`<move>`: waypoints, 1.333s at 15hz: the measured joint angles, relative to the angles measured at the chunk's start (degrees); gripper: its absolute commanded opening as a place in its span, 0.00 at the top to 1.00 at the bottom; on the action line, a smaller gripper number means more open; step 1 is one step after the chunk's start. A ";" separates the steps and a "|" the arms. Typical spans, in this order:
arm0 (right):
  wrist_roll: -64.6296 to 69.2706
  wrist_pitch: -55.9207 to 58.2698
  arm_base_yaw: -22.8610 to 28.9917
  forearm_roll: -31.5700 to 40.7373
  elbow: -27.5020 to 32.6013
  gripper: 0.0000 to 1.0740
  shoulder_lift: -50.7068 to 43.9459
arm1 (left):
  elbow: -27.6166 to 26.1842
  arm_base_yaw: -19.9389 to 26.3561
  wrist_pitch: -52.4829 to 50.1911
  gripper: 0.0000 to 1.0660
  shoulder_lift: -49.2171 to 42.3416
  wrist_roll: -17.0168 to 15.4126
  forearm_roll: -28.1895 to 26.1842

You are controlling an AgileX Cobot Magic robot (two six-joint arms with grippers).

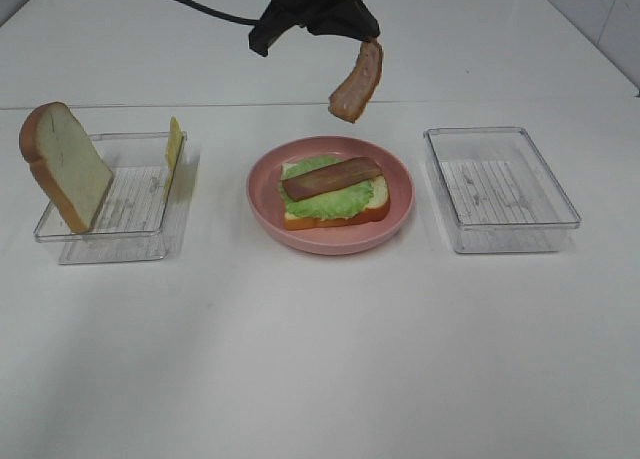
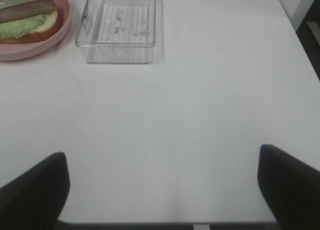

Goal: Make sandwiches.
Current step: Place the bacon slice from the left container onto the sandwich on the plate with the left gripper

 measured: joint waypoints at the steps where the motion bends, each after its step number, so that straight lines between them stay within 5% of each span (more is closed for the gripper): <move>1: 0.00 0.00 0.00 0.00 0.00 0.08 0.00 | 0.00 -0.06 -0.34 1.00 0.80 0.63 -1.43; 4: 0.00 0.00 0.00 0.00 0.00 0.08 0.00 | 0.00 -0.46 0.52 1.00 5.33 6.82 -7.28; 7: 0.00 0.00 0.00 0.00 0.00 0.08 0.00 | 0.00 -0.23 4.41 1.00 7.91 8.65 -4.58; 11: 0.00 0.00 0.00 0.00 0.00 0.08 0.00 | 0.00 0.97 9.80 1.00 9.22 6.88 6.70; 15: 0.00 0.00 0.00 0.00 0.00 0.08 0.00 | 0.00 1.15 13.18 1.00 9.22 6.70 11.80; 20: 0.00 0.00 0.00 0.00 0.00 0.08 0.00 | 0.00 1.32 14.50 1.00 9.22 0.46 24.29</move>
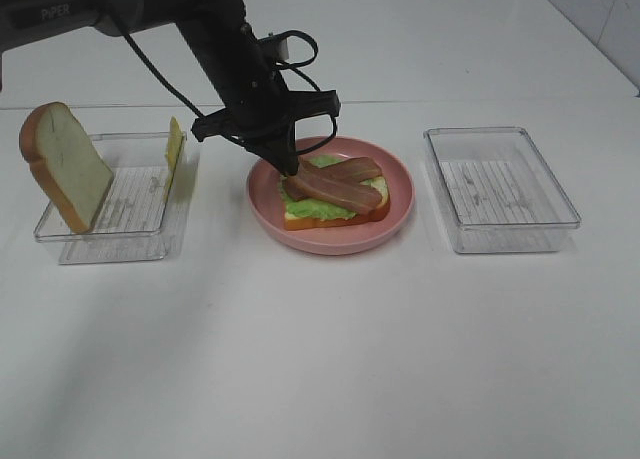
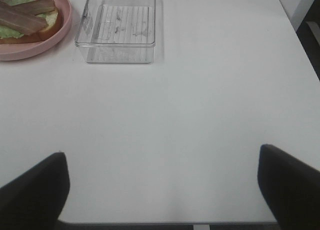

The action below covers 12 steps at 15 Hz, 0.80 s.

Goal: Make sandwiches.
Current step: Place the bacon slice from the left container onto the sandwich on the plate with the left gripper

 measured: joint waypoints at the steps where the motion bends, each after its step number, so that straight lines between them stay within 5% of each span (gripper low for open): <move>1: 0.00 0.00 0.00 0.00 0.00 0.08 0.00 | 0.00 0.00 0.00 1.00 0.00 -0.11 0.23; 3: 0.00 0.00 0.00 0.00 0.00 0.08 0.00 | 0.00 0.00 -0.11 0.99 0.00 -0.17 0.92; 4: 0.00 0.00 0.00 0.00 0.00 0.08 0.00 | 0.00 0.00 -0.23 0.90 0.00 -0.17 1.15; 6: 0.00 0.00 0.00 0.00 0.00 0.08 0.00 | 0.00 0.00 -0.63 0.64 0.00 -0.17 1.26; 8: 0.00 0.00 0.00 0.00 0.00 0.08 0.00 | 0.00 0.00 -1.60 0.18 0.00 -0.17 1.26; 9: 0.00 0.00 0.00 0.00 0.00 0.08 0.00 | 0.00 0.00 -1.60 0.04 0.00 0.63 1.20; 12: 0.00 0.00 0.00 0.00 0.00 0.08 0.00 | -1.49 0.00 0.11 0.04 0.00 2.86 1.03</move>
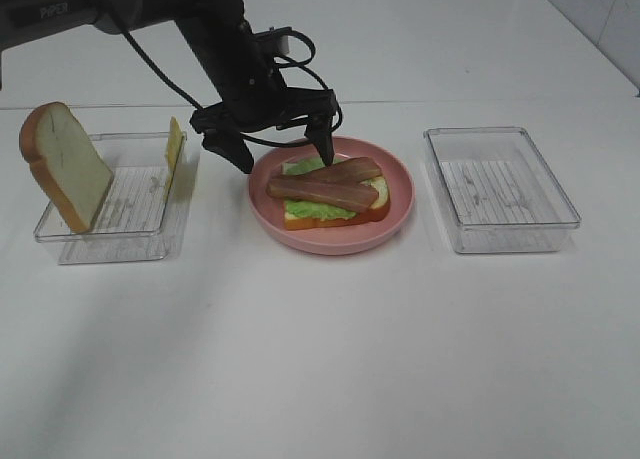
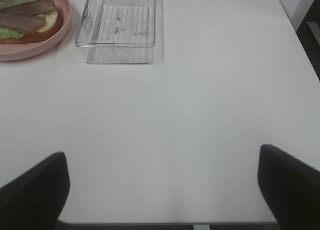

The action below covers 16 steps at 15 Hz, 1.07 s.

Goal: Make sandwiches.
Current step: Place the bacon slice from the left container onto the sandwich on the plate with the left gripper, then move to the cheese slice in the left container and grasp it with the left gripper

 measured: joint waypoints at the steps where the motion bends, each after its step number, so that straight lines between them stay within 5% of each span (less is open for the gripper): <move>1: 0.00 0.00 0.00 0.00 0.00 0.08 0.00 | -1.83 0.00 1.55 0.04 0.00 0.23 0.00; 5: 0.00 0.00 0.00 0.00 0.00 0.08 0.00 | -15.18 0.00 6.19 0.04 -0.80 0.46 1.32; 9: 0.00 0.00 0.00 0.00 0.00 0.08 0.00 | -16.44 0.23 6.47 0.04 -6.13 0.11 8.77; 12: 0.00 0.00 0.00 0.00 0.00 0.08 0.00 | -12.89 1.09 6.47 0.04 -10.60 -0.92 12.95; 16: 0.00 0.00 0.00 0.00 0.00 0.08 0.00 | 0.23 7.45 6.76 0.04 -17.19 -2.35 15.07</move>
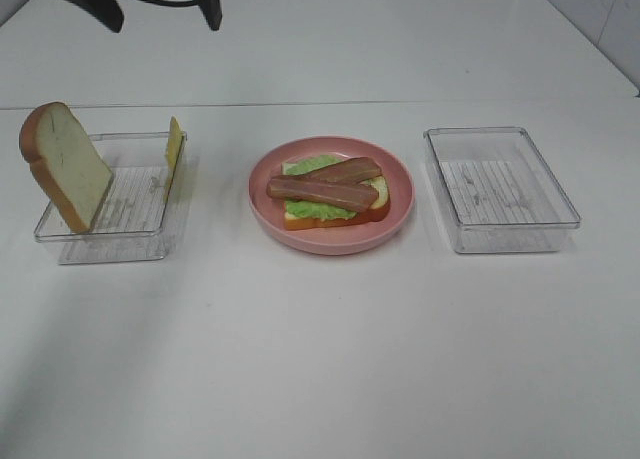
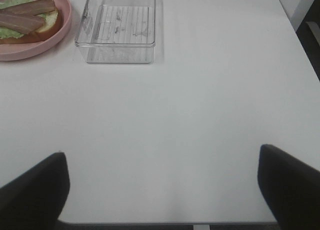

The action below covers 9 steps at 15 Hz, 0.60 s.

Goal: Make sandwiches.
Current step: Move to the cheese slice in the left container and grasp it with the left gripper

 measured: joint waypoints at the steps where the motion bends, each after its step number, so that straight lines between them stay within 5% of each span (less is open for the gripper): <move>1: 0.00 0.00 0.00 0.00 0.00 0.08 0.00 | 0.97 0.63 0.06 0.04 0.00 -0.17 0.11; 9: 0.00 0.00 0.00 0.00 0.00 0.08 0.00 | 6.19 2.58 0.34 0.04 5.79 -2.52 1.38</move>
